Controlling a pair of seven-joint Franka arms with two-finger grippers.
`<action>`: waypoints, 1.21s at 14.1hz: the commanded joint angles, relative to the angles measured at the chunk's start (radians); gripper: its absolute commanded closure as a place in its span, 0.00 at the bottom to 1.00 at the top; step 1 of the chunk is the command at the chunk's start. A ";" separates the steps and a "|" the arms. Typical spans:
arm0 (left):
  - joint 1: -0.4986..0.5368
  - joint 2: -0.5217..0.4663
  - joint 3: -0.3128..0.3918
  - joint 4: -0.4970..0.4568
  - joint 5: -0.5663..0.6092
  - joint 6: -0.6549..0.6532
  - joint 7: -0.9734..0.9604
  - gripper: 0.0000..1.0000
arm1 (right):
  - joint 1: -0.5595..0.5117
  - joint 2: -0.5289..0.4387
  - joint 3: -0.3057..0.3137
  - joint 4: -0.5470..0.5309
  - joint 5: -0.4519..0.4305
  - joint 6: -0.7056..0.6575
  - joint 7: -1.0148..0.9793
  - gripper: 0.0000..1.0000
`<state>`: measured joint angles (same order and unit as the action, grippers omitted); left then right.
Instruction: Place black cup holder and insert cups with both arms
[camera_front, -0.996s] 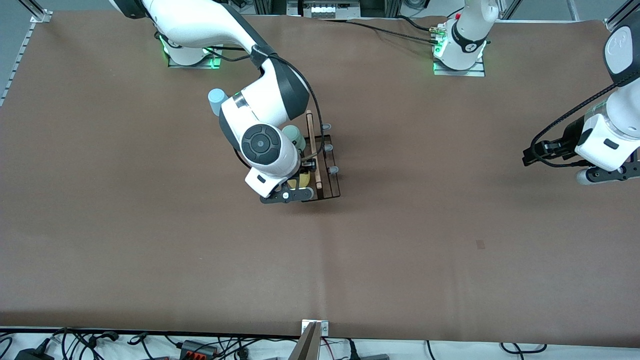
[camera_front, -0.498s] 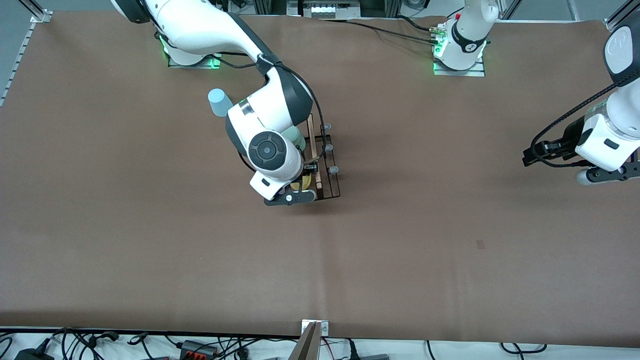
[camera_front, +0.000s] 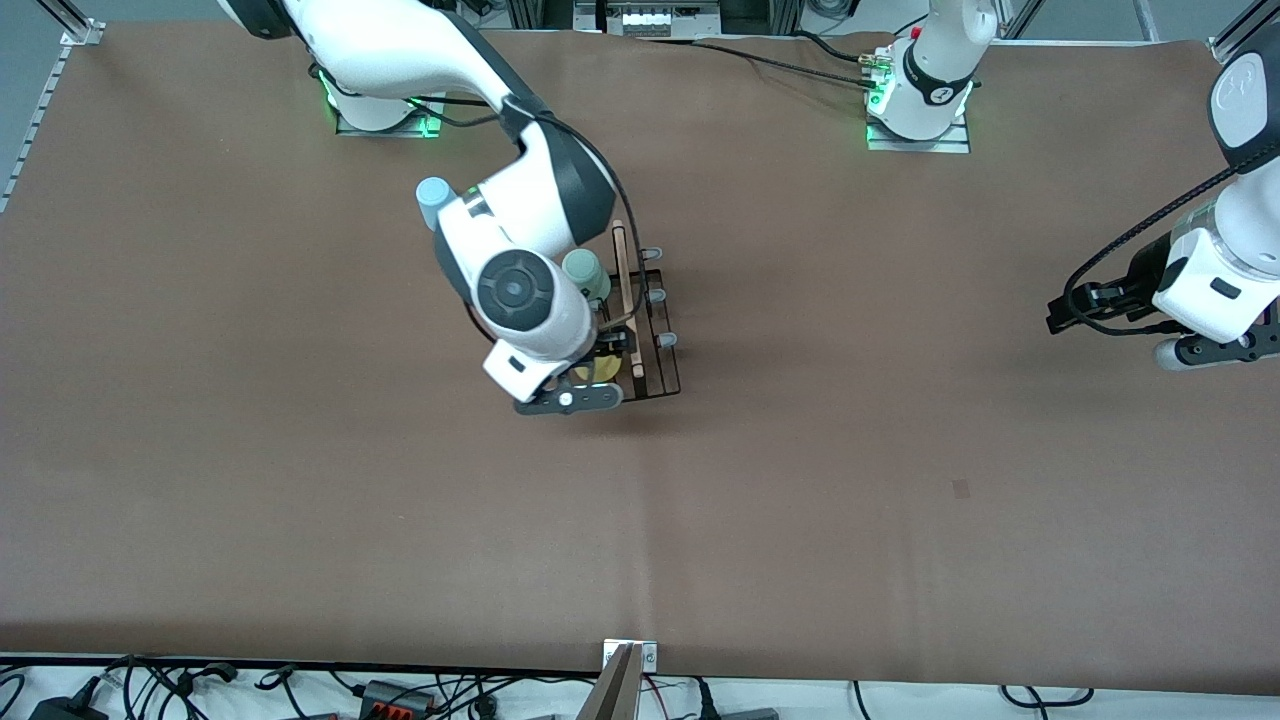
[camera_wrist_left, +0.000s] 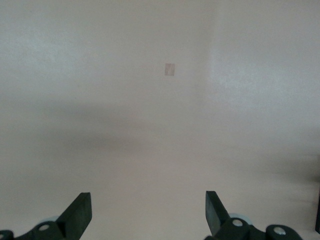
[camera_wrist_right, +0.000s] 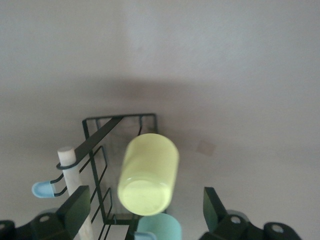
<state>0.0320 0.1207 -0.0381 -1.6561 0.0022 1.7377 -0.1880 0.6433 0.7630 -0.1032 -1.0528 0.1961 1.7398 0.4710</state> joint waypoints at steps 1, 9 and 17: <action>0.003 -0.023 0.003 -0.013 0.012 0.005 0.004 0.00 | -0.088 -0.085 -0.015 -0.010 0.008 -0.075 -0.029 0.00; 0.003 -0.023 0.003 -0.013 0.012 0.002 0.005 0.00 | -0.345 -0.214 -0.026 -0.012 -0.004 -0.161 -0.159 0.00; 0.003 -0.023 0.004 -0.013 0.012 0.000 0.005 0.00 | -0.649 -0.461 0.103 -0.237 -0.184 -0.114 -0.396 0.00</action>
<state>0.0346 0.1207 -0.0372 -1.6561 0.0022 1.7377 -0.1880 0.0590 0.3670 -0.0796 -1.2097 0.0666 1.5962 0.1145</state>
